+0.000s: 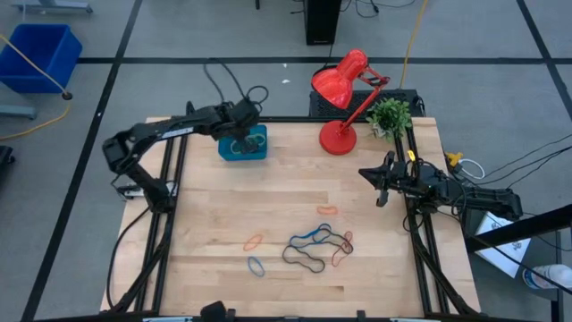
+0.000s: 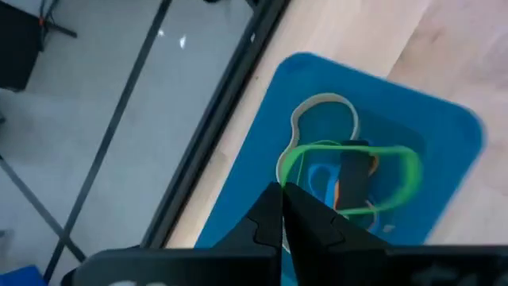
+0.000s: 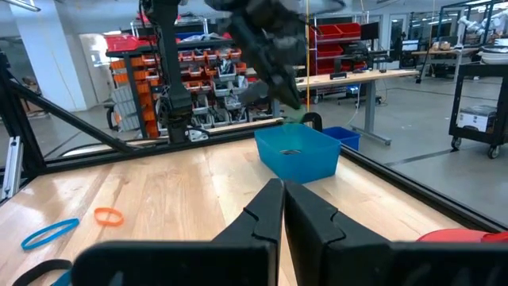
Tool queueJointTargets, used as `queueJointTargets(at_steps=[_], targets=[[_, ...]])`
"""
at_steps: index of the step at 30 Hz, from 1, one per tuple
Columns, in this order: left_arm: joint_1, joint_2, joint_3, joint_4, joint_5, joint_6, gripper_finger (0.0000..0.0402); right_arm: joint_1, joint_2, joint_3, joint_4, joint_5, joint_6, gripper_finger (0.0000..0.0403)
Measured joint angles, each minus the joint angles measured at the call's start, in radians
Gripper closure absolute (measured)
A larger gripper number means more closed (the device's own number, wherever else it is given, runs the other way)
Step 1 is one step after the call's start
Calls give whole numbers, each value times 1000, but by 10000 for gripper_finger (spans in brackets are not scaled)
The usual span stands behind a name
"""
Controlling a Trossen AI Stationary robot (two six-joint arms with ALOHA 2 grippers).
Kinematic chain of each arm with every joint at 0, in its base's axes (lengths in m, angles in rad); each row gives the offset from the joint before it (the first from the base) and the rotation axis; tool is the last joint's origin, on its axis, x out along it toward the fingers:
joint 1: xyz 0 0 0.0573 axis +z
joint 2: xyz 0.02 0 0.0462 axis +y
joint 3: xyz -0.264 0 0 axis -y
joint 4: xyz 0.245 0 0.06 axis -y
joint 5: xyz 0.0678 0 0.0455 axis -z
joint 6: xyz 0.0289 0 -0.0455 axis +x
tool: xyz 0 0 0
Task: Pick and place rubber bands into bin
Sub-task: Put the green rubber band into the blue container
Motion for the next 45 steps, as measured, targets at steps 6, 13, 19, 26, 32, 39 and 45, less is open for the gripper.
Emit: queueJointTargets(at_steps=[6, 13, 19, 26, 32, 39, 45], targets=[[7, 110, 0, 38, 12, -3, 397, 0, 0, 0, 0, 0, 0, 394], [8, 181, 0, 38, 13, -6, 377, 0, 0, 0, 1, -1, 0, 394], [8, 190, 0, 39, 44, -6, 395, 0, 0, 0, 1, -1, 0, 394], [8, 190, 0, 38, 44, -9, 371, 0, 0, 0, 1, -1, 0, 394], [8, 190, 0, 38, 44, -7, 342, 0, 0, 0, 1, -1, 0, 394], [8, 190, 0, 38, 45, -30, 309, 0, 0, 0, 1, -1, 0, 394], [8, 190, 0, 38, 45, -25, 254, 0, 0, 0, 1, -1, 0, 394]])
